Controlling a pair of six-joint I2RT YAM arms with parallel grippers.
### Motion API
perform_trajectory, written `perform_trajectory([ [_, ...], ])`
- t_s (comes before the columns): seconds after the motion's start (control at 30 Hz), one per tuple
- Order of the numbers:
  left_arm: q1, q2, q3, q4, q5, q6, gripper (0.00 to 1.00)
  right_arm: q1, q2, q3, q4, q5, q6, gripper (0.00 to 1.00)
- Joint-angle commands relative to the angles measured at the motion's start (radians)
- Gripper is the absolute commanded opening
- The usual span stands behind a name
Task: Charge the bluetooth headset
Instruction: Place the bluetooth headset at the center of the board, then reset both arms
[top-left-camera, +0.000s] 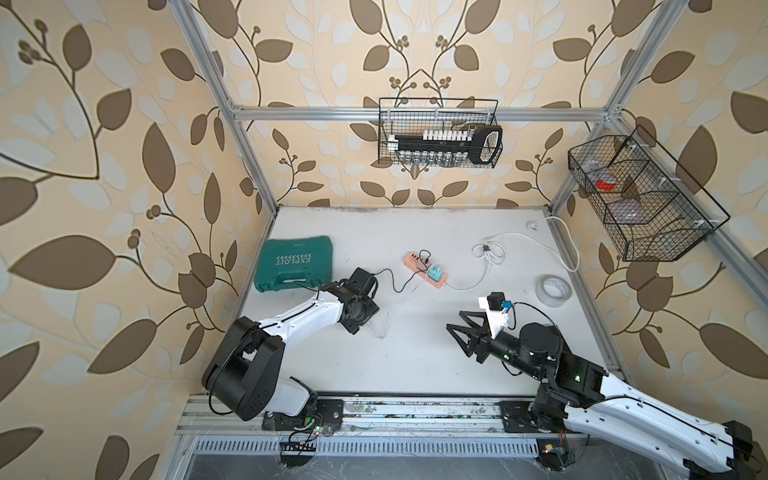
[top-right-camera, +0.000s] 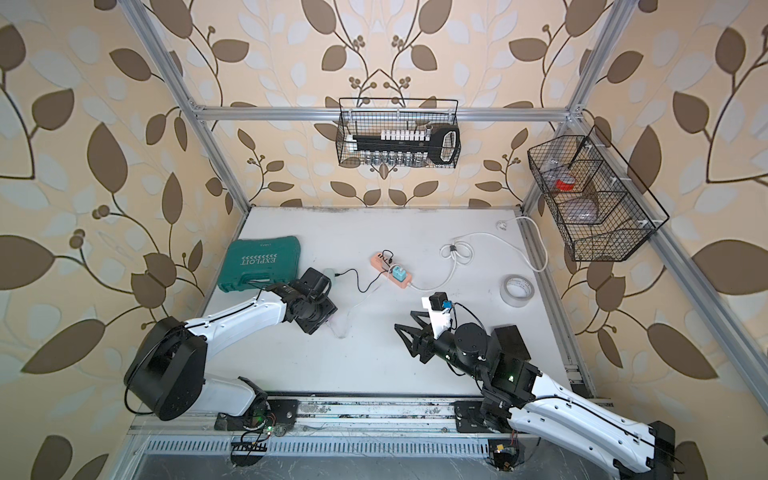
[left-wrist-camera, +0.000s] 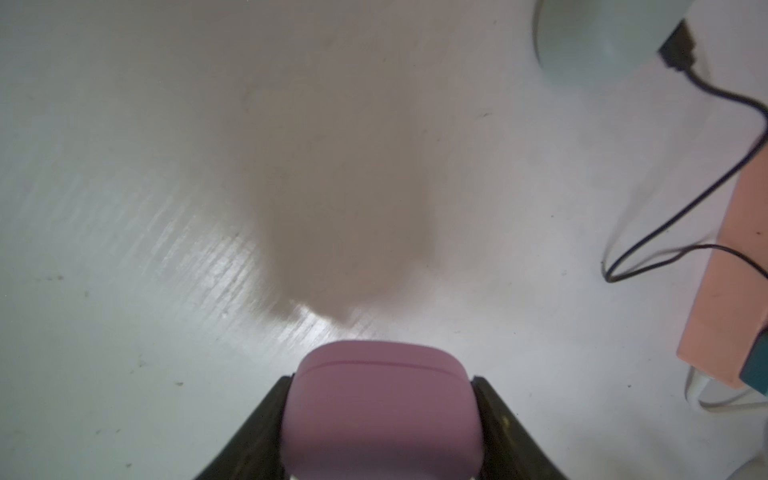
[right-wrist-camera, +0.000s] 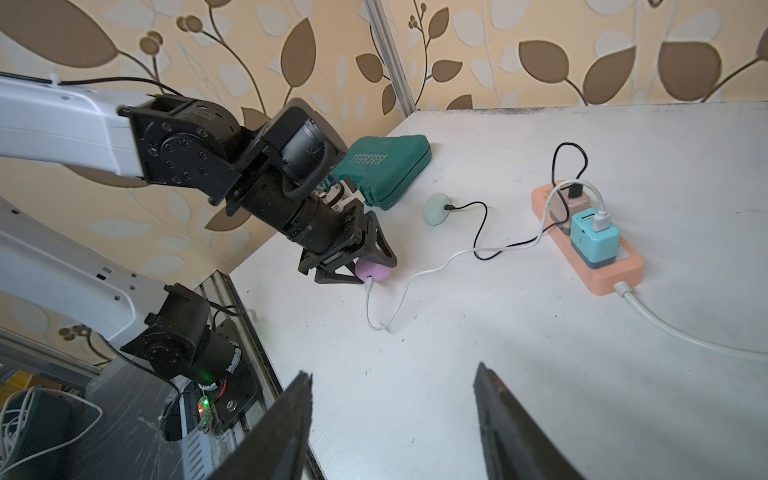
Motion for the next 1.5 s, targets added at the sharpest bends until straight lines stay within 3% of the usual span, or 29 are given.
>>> perform_trajectory([
  [0.0, 0.009, 0.048, 0.038, 0.014, 0.036, -0.007, 0.03, 0.002, -0.011, -0.025, -0.010, 0.014, 0.014, 0.63],
  [0.27, 0.017, 0.091, 0.055, 0.009, 0.032, -0.001, 0.06, 0.001, -0.020, -0.040, -0.003, 0.025, 0.019, 0.63],
  [0.5, 0.022, 0.109, 0.050, 0.007, 0.032, 0.003, 0.18, 0.003, -0.032, -0.053, -0.002, 0.034, 0.031, 0.63],
  [0.7, 0.023, 0.102, 0.047, 0.001, 0.025, 0.004, 0.46, 0.002, -0.045, -0.056, -0.008, 0.039, 0.032, 0.63],
  [0.77, 0.023, 0.098, 0.044, 0.001, 0.022, 0.004, 0.66, 0.002, -0.044, -0.056, -0.009, 0.041, 0.034, 0.63],
  [0.97, 0.026, 0.085, 0.053, -0.011, 0.013, 0.026, 0.96, 0.002, -0.042, -0.049, -0.014, 0.046, 0.030, 0.63],
  [1.2, 0.032, 0.003, 0.068, -0.078, -0.022, 0.052, 0.99, 0.002, -0.034, -0.013, -0.047, 0.066, 0.010, 0.63],
  [1.43, 0.064, -0.258, 0.087, -0.210, -0.127, 0.126, 0.99, 0.001, 0.004, 0.070, -0.103, 0.124, -0.052, 0.73],
  [1.47, 0.069, -0.298, 0.092, -0.229, -0.146, 0.146, 0.99, 0.002, 0.015, 0.087, -0.118, 0.143, -0.069, 0.89],
])
